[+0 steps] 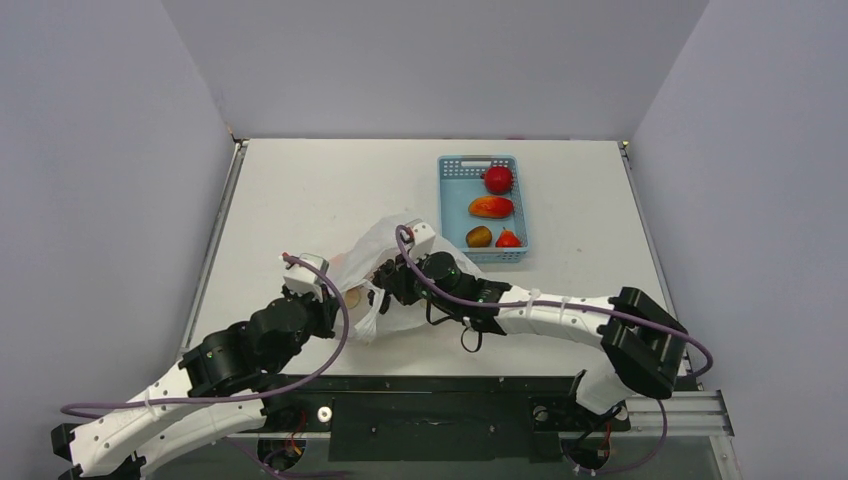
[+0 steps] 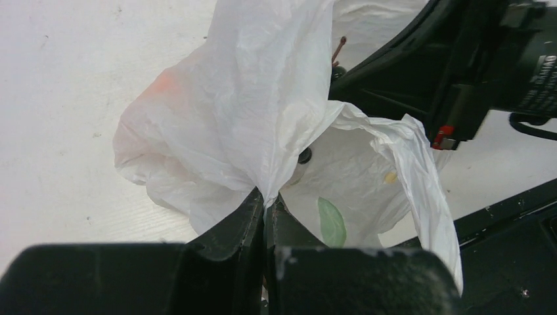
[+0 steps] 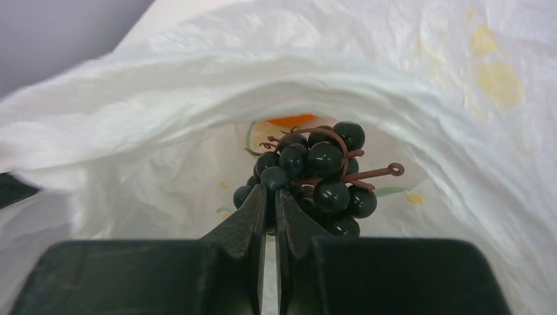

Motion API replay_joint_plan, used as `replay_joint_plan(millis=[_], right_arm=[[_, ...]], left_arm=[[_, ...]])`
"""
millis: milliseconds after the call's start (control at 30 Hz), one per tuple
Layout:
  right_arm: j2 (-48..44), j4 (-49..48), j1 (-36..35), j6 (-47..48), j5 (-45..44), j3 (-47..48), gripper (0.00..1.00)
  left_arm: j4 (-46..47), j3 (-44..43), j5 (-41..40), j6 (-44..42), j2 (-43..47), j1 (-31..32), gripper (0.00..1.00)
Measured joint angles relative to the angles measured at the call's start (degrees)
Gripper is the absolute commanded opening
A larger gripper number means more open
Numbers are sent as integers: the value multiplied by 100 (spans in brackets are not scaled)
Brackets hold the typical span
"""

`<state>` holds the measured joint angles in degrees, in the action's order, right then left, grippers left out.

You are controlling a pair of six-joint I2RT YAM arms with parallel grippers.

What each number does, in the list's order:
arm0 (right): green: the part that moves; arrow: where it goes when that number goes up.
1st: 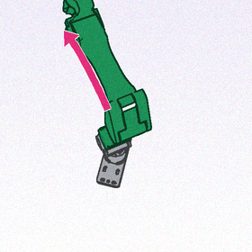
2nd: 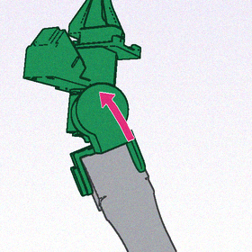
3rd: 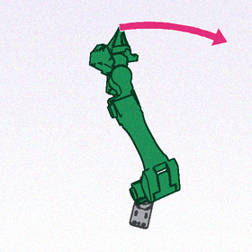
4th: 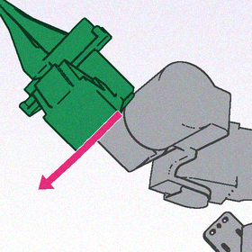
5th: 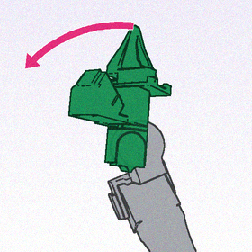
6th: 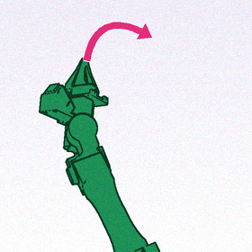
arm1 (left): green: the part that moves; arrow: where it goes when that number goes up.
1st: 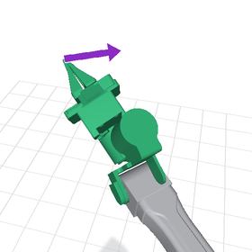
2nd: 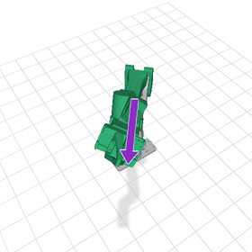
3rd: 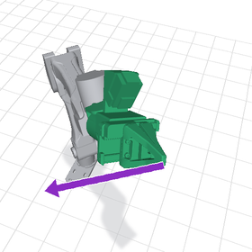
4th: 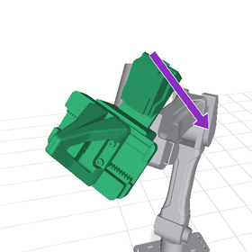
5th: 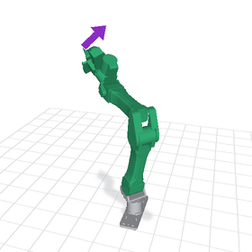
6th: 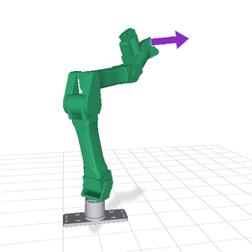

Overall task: Take the fake fruits out of the plastic bag
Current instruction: Take out the fake fruit from the plastic bag, then place the fake fruit in the bin.

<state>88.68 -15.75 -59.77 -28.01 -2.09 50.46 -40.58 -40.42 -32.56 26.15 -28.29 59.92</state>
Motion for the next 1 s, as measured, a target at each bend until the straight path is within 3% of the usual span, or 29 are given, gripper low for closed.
replay_joint_plan(millis=[500, 767, 1000], right_arm=[[-1985, 752, -103, 111, 343, -179, 0], [-3373, 1655, -103, 455, -354, -116, 0], [-3731, 2190, -2, 686, -1032, 442, 0]], left_arm=[[-81, 0, -201, 79, 90, 0, 0], [-133, 0, -310, 151, 264, 0, 0], [-136, 0, -323, 170, 245, 0, 0]])
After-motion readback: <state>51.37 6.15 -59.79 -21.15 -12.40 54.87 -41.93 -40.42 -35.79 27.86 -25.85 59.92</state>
